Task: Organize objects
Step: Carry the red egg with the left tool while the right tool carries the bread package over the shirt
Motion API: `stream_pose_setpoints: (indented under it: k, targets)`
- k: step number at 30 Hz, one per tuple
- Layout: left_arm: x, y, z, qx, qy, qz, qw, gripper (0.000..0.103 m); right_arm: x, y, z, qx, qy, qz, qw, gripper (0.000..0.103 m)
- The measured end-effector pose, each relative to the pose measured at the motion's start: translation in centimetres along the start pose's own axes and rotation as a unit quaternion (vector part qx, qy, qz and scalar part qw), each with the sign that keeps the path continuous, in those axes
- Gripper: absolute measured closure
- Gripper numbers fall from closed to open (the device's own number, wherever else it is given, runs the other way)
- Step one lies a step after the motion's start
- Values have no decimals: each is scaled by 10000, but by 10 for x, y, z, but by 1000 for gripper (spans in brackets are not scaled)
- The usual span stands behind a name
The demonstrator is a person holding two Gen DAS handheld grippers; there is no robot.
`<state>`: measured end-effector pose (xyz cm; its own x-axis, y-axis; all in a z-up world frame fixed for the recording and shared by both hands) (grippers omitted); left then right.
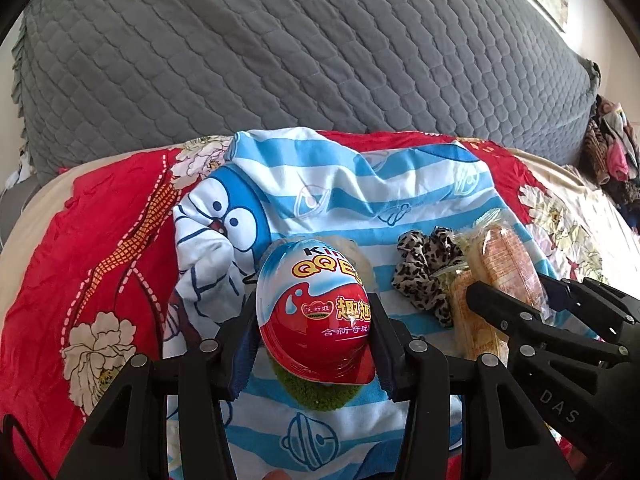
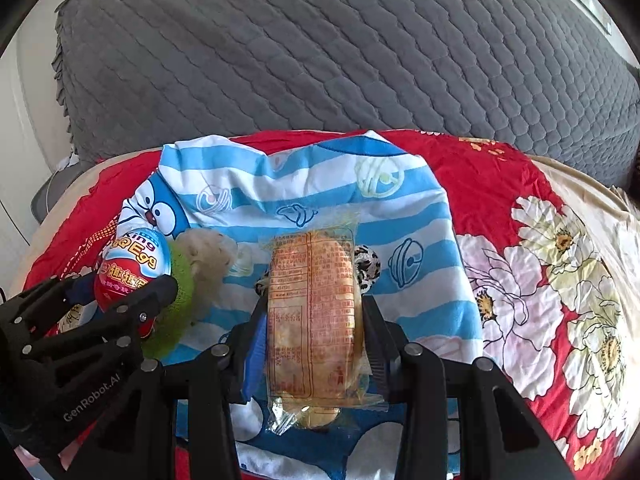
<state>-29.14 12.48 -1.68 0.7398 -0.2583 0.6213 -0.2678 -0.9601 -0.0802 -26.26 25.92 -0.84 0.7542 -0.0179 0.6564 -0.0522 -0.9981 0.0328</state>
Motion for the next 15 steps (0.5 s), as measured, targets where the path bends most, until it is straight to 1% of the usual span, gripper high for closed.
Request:
stream_pose_setpoints:
  k: [8, 15]
  targets:
    - [-4, -1, 4, 12, 55, 26, 10000, 52, -4, 0, 3, 65, 39, 29, 10000, 59]
    - [-3, -1, 4, -3, 26, 42, 10000, 52, -7, 0, 5, 57, 83, 4, 9999, 58]
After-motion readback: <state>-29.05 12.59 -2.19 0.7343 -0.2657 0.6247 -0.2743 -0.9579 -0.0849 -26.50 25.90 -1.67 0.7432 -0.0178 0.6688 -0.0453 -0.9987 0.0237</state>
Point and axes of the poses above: each gripper's, at about its wrist camera, not at the fingertips, and x roughly against the way its jaws point, y to its left, z to its underside, the point moved 6 cm from there along -x, roughly the way its jaws point, and after that the axes turned 8 degrees about -y, right-handed, at the moved point
